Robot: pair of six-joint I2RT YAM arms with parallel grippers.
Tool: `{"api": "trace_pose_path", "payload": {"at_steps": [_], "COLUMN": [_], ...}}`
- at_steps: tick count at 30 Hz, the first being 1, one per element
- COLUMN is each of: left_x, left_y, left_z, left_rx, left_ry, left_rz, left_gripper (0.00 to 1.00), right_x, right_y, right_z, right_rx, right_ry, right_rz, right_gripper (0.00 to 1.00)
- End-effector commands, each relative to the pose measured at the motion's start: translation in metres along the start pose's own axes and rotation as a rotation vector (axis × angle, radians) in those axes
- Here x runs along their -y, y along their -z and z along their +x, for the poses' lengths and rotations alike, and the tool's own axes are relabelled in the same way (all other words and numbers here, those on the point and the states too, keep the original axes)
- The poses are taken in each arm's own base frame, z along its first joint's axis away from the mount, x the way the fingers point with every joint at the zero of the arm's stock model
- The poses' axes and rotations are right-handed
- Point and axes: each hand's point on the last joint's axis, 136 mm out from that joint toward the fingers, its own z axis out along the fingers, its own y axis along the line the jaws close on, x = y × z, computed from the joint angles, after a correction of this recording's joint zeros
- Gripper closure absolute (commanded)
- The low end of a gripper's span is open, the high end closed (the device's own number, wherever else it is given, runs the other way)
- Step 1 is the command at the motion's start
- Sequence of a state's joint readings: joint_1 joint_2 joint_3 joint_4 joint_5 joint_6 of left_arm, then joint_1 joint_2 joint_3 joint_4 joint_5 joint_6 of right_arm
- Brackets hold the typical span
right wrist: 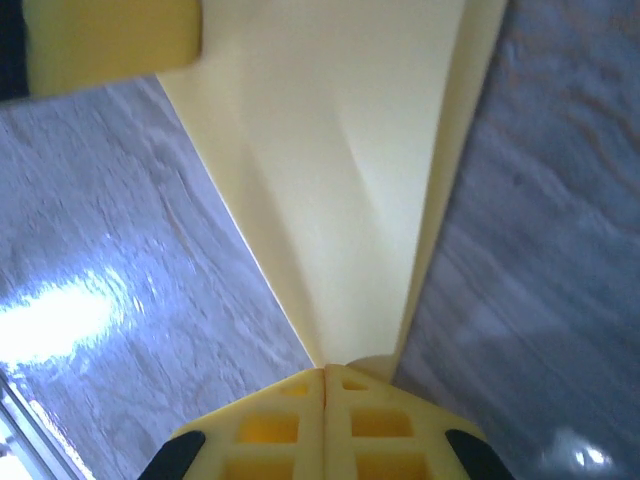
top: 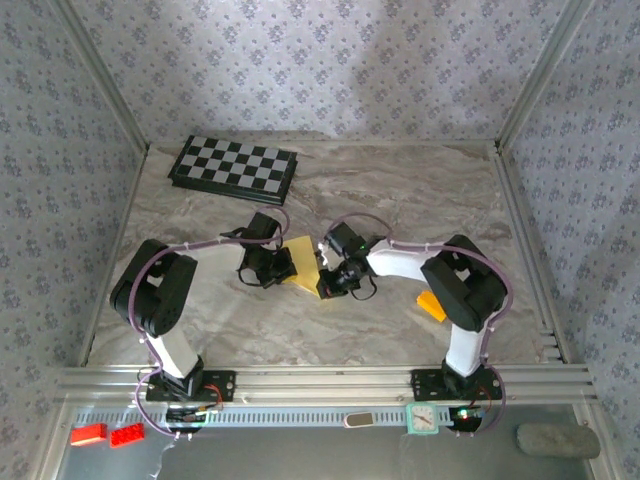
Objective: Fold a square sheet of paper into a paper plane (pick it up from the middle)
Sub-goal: Third fold the triangle at the center of the table.
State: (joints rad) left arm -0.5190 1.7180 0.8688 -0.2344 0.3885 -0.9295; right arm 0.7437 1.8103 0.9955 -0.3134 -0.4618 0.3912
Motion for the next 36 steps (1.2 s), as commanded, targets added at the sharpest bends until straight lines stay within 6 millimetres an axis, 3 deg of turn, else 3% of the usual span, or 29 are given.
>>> {"api": "trace_pose_path", "payload": {"at_steps": [1,4,8,11,14,18,23,26,36], "left_x": [-0.066,-0.052,-0.014,0.021,0.041,0.04,0.015,0.008,0.014], "left_y": [-0.012,-0.011,-0.001,0.017,0.034,0.046,0.05,0.049,0.033], "left_z": [0.014,0.011,0.003,-0.007,-0.016,-0.022,-0.02,-0.016,-0.008], "left_rx": [-0.033,-0.037,-0.033,-0.003,0.038,0.071,0.076,0.062,-0.018], "left_ry": [0.087,0.069,0.04,0.024,0.028,0.069,0.151,0.178,0.179], "left_rz": [-0.242,-0.197,-0.077,0.029,0.091,0.128,0.141,0.158,0.232], "left_gripper": [1.0,1.0,0.98,0.9,0.79,0.64,0.51,0.48,0.44], "right_x": [0.022,0.018,0.0,-0.01,-0.013,-0.016,-0.015,-0.009,0.009], "right_y": [0.002,0.011,0.033,0.043,0.041,0.031,0.019,0.014,0.003], "right_z": [0.047,0.036,-0.002,-0.028,-0.042,-0.054,-0.059,-0.058,-0.056], "right_rx": [-0.135,-0.079,0.083,0.196,0.241,0.232,0.211,0.193,0.152], "right_ry": [-0.054,-0.044,-0.026,-0.043,-0.07,-0.096,-0.11,-0.121,-0.163], "right_rz": [0.073,0.074,0.052,0.034,0.021,0.01,0.009,0.032,0.086], "right_gripper": [1.0,1.0,1.0,1.0,0.97,0.89,0.84,0.83,0.82]}}
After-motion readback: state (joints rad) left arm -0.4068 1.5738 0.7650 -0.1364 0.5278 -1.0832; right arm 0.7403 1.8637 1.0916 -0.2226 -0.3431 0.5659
